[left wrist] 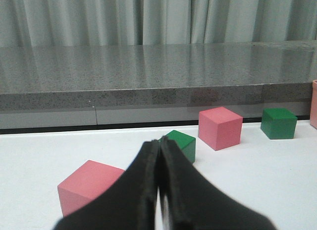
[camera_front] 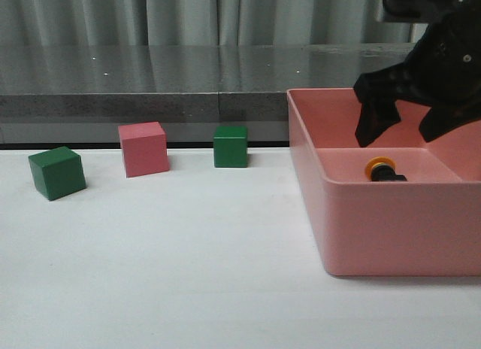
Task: Place and stand button with both arms
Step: 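Lower the right gripper into the pink bin and grasp the button switch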
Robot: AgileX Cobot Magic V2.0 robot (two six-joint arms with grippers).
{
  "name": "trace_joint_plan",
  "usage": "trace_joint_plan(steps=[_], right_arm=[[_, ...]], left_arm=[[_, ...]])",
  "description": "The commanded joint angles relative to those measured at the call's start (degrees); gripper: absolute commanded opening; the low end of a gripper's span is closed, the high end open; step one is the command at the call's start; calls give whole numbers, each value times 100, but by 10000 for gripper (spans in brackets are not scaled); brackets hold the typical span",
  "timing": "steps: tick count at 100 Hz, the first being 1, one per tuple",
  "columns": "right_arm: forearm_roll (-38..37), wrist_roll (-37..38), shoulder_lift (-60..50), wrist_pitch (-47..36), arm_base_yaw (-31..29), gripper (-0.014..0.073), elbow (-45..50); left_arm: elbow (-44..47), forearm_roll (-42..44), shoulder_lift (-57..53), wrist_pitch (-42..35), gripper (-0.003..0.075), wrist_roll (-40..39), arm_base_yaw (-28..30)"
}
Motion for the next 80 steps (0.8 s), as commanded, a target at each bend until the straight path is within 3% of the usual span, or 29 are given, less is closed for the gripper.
trace_joint_plan(steps=[1, 42, 49, 66, 73, 80], right_arm=[[36, -69, 81, -281, 10, 624, -282], [29, -69, 850, -267, 10, 586, -356], [29, -69, 850, -213, 10, 498, -361], [29, -69, 839, 231, 10, 135, -571], [29, -69, 803, 590, 10, 73, -778], [23, -69, 703, 969, 10, 71, -1027]], left_arm=[[260, -5, -178, -490, -20, -61, -43], [260, -5, -178, -490, -20, -61, -43], [260, -5, -178, -490, -20, -61, -43], [260, -5, -178, -490, -20, -61, -43], [260, -5, -178, -490, -20, -61, -43], [260, -5, -178, -490, -20, -61, -43]])
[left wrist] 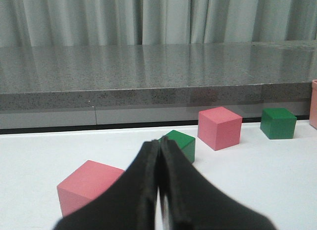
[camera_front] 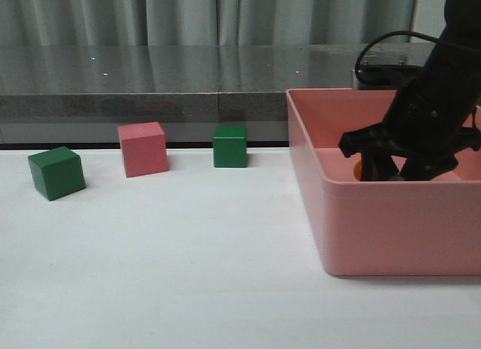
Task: Place and stand button with both arms
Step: 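Lower the right gripper into the pink bin and grasp the button switch, then lift the switch out of the bin and carry it toward the cubes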
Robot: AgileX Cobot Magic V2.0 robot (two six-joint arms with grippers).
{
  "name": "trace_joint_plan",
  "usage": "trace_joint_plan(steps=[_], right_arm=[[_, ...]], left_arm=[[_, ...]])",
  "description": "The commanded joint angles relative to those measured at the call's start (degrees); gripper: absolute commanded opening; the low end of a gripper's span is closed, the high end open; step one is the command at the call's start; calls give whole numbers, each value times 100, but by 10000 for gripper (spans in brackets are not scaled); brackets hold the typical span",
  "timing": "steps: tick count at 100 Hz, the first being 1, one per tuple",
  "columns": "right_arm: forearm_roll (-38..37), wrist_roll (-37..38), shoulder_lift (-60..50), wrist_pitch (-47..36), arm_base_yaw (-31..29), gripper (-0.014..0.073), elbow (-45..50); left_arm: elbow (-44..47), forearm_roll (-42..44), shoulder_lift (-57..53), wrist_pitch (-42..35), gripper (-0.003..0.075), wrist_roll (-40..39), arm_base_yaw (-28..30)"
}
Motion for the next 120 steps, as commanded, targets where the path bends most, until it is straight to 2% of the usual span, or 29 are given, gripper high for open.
trace_joint_plan(steps=[1, 29, 34, 50, 65, 88, 101, 120], right_arm=[[23, -58, -438, 330, 10, 71, -438], [3, -293, -1286, 1466, 252, 71, -1630], [32, -561, -1329, 1681, 447, 71, -1868], [481, -2121, -1271, 2235, 1125, 53, -2432], [1059, -3587, -1033, 2126, 1873, 52, -2539], [1084, -5307, -135, 1727, 2737, 52, -2578], [1084, -5795, 413, 1310, 2973, 52, -2578], [1084, -5833, 959, 617, 3017, 54, -2578]], left_arm=[[260, -5, -178, -490, -20, -61, -43], [260, -5, -178, -490, -20, -61, -43], [260, -5, -178, -490, -20, -61, -43], [260, -5, -178, -490, -20, -61, -43], [260, -5, -178, -490, -20, -61, -43], [260, -5, -178, -490, -20, -61, -43], [260, -5, -178, -490, -20, -61, -43], [260, -5, -178, -490, -20, -61, -43]])
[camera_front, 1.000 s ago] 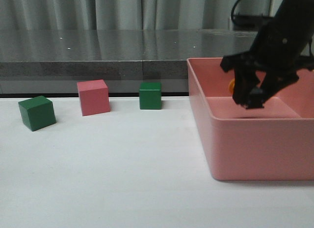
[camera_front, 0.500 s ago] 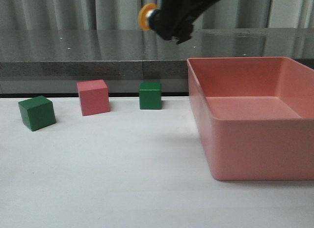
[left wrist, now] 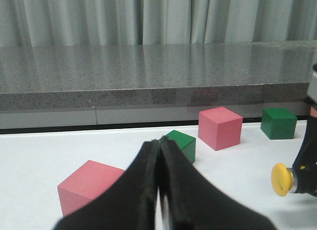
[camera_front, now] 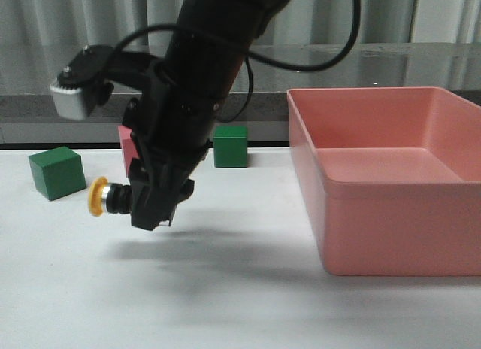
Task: Place and stand button with both arms
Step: 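Lift the switch out of the bin and carry it toward the cubes, then lay the switch on its side on the table and open the right gripper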
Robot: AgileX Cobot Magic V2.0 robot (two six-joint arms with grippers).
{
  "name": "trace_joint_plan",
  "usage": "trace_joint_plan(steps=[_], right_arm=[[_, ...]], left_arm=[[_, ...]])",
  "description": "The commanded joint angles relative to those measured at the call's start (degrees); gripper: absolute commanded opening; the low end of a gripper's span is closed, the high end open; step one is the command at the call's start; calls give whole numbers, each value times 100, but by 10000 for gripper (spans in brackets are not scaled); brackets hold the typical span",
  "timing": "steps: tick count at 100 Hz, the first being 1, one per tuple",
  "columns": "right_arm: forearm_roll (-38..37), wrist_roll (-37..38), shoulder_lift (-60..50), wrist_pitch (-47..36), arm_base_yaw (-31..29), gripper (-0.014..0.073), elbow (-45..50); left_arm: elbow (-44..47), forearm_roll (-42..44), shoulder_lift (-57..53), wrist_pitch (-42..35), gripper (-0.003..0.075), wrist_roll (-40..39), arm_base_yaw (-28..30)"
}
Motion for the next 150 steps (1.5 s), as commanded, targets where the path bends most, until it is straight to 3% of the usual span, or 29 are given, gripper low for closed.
trace_joint_plan(steps=[1, 14, 21, 43, 48, 77, 84, 91, 112, 134, 150], right_arm=[[114, -118, -160, -505, -4, 55, -198], [114, -118, -18, -580, -4, 63, -209], [120, -118, 2, -568, -4, 108, -209], [120, -118, 2, -568, -4, 498, -209], [120, -118, 2, -568, -4, 552, -209], [120, -90, -311, -486, -4, 568, -209], [120, 38, -565, -403, -4, 540, -209], [120, 292, -889, -285, -4, 452, -209], [120, 1200, -1969, 427, -173, -80, -209], [4, 2621, -3019, 1315, -584, -62, -124], [-389, 3550, -3929, 1127, -985, -62, 500]], left_arm=[[260, -5, -178, -490, -20, -61, -43], [260, -5, -178, -490, -20, -61, -43], [260, -5, -178, -490, -20, -61, -43], [260, -5, -178, -490, -20, -61, -43], [260, -5, -178, -490, -20, -61, -43], [260, -5, -178, -490, -20, -61, -43], [260, -5, -178, -490, -20, -61, -43], [260, -5, -178, -490, -20, -61, -43], [260, -5, -178, -490, -20, -61, -43], [260, -5, -178, -490, -20, -61, -43], [260, -5, -178, -490, -20, -61, -43]])
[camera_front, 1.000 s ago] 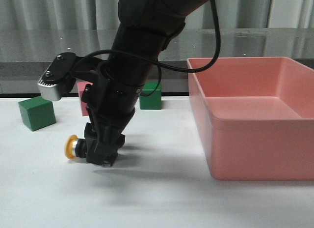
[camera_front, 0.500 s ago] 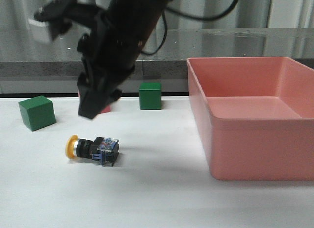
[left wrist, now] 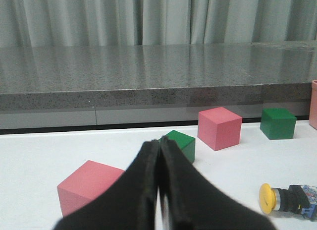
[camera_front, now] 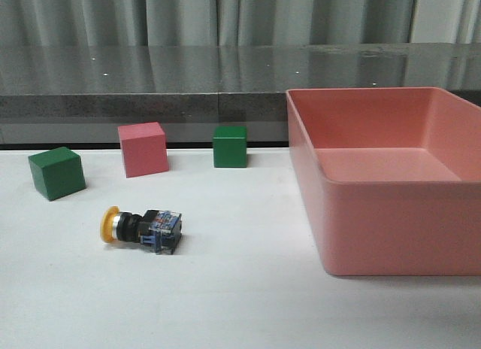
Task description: Place and stand button with both arms
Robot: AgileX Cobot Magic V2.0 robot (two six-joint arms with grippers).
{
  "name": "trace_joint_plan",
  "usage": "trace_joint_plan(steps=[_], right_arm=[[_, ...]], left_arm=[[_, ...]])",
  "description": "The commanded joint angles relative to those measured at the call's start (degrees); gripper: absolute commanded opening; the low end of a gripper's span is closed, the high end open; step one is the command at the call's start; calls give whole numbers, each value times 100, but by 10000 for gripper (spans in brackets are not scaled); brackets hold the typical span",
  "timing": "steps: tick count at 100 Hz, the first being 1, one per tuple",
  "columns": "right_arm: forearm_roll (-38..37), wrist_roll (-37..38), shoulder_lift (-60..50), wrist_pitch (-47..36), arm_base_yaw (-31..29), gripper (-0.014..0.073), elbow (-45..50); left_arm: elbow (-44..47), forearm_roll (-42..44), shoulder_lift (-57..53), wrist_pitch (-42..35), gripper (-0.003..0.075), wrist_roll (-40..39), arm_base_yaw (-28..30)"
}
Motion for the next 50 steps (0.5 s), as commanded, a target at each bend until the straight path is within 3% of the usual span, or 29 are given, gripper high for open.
trace_joint_plan(steps=[1, 27, 50], right_arm=[[-232, 549, -732, -310, -219, -62, 220], [-1212, 2067, -2579, -1182, -899, -62, 2257], [-1530, 2387, -4129, -1879, -1515, -62, 4013]], left_arm=[[260, -5, -178, -490, -20, -61, -43], [260, -5, -178, -490, -20, -61, -43], [260, -5, -178, -578, -20, -61, -43]])
